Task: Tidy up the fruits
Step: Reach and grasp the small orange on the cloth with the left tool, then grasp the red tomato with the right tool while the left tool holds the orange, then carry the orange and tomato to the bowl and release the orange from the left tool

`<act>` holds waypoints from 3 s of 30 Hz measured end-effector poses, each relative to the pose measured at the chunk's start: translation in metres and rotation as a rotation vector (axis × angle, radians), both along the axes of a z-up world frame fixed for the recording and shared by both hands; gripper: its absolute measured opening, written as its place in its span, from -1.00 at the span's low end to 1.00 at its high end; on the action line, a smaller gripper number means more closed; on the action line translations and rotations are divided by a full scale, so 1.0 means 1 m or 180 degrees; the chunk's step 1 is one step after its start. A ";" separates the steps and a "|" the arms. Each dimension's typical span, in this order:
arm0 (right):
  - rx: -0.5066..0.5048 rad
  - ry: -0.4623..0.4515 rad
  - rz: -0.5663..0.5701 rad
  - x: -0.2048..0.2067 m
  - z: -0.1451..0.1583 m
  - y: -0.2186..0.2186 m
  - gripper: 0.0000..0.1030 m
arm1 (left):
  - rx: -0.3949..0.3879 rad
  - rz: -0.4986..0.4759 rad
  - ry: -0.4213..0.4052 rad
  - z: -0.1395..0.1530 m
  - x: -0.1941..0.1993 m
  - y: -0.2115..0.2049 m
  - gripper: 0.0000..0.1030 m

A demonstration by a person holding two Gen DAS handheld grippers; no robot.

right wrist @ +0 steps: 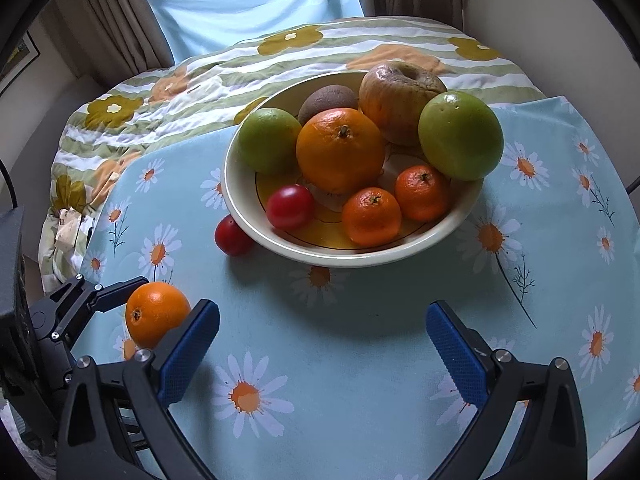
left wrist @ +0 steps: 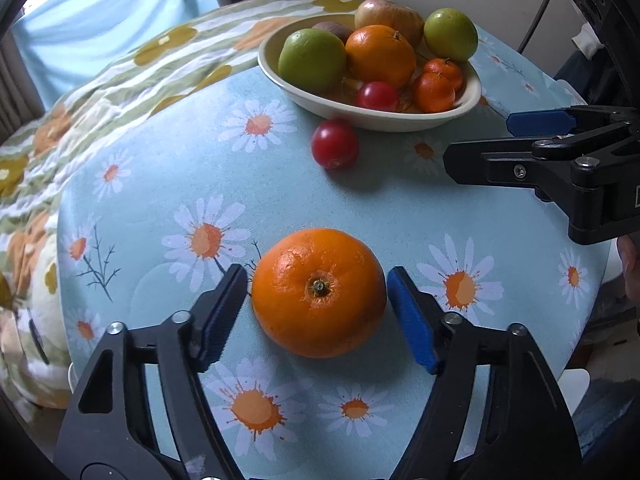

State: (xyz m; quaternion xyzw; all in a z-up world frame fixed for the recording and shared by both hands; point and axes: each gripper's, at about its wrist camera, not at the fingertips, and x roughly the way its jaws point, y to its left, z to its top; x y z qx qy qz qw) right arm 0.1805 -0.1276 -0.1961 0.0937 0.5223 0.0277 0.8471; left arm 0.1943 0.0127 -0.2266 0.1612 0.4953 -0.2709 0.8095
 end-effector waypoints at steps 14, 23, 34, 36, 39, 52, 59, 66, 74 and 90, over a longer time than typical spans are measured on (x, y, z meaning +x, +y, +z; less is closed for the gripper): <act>0.0022 0.0084 0.0160 0.012 -0.012 0.024 0.89 | -0.0001 0.0125 0.0040 -0.001 0.001 0.022 0.24; 0.0052 0.0054 0.0245 0.028 -0.024 0.052 0.35 | -0.0001 0.0319 0.0025 0.005 0.003 0.043 0.23; -0.0188 -0.0151 0.0032 0.042 -0.025 0.073 0.08 | -0.0052 0.0459 0.0021 0.008 0.007 0.059 0.23; -0.0173 -0.0167 -0.0063 0.043 -0.024 0.074 -0.07 | -0.0072 0.0483 0.0021 0.008 0.008 0.061 0.23; -0.0196 -0.0184 -0.0196 0.045 -0.024 0.073 -0.28 | -0.0097 0.0518 0.0022 0.009 0.009 0.064 0.23; -0.0146 -0.0212 -0.0069 0.042 -0.021 0.085 -0.45 | -0.0169 0.0579 0.0012 0.013 0.010 0.073 0.23; -0.0078 -0.0305 0.0067 0.038 -0.003 0.090 -0.45 | -0.0192 0.0613 -0.0088 0.031 0.010 0.078 0.23; -0.0013 -0.0423 0.0114 0.030 0.031 0.082 -0.45 | -0.0258 0.0652 -0.0254 0.063 0.013 0.077 0.24; -0.0068 -0.0504 0.0052 0.018 0.062 0.047 -0.45 | -0.0329 0.0603 -0.0387 0.091 0.023 0.050 0.24; -0.0205 -0.0488 0.0203 0.012 0.069 -0.043 -0.45 | -0.0445 0.0724 -0.0257 0.085 0.052 -0.048 0.24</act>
